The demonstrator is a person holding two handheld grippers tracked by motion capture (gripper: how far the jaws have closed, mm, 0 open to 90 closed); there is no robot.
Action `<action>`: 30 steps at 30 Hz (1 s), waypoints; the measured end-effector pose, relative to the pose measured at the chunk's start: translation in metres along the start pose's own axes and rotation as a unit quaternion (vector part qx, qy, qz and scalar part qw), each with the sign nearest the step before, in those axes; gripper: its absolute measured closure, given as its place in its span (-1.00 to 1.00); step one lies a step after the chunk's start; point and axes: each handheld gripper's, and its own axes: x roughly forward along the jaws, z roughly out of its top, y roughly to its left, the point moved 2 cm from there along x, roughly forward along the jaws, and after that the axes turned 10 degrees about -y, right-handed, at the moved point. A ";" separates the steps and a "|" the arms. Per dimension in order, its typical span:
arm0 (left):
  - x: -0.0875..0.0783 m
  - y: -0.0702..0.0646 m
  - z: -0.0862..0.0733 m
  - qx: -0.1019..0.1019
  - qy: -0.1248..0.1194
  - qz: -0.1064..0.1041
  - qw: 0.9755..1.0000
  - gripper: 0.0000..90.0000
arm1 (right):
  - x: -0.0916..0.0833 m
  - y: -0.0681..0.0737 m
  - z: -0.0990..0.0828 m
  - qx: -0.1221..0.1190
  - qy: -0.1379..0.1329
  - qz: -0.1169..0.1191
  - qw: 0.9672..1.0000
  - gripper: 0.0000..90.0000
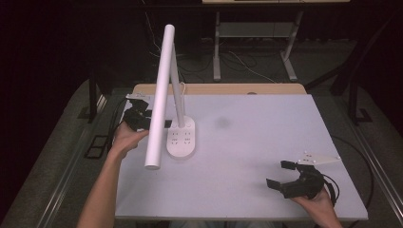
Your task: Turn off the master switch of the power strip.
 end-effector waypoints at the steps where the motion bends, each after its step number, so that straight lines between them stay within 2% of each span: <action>1: 0.000 0.000 0.000 0.000 0.000 0.000 1.000 -0.66 | 0.000 0.000 0.000 0.000 0.000 0.000 1.000 -1.00; 14: 0.009 0.018 -0.004 -0.031 -0.016 -0.003 0.999 -0.39 | 0.000 -0.001 0.000 0.002 0.002 0.001 1.000 -1.00; 19: 0.011 0.020 -0.005 -0.036 -0.019 -0.002 0.999 -0.28 | 0.000 -0.001 0.000 0.002 0.000 0.000 1.000 -1.00; 23: 0.013 0.021 -0.006 -0.039 -0.021 0.002 0.999 -0.07 | -0.001 -0.001 0.000 0.003 0.001 0.000 1.000 -1.00; 30: 0.018 0.024 -0.007 -0.031 -0.020 0.009 0.999 0.31 | -0.001 -0.001 -0.001 0.004 0.001 -0.001 1.000 -1.00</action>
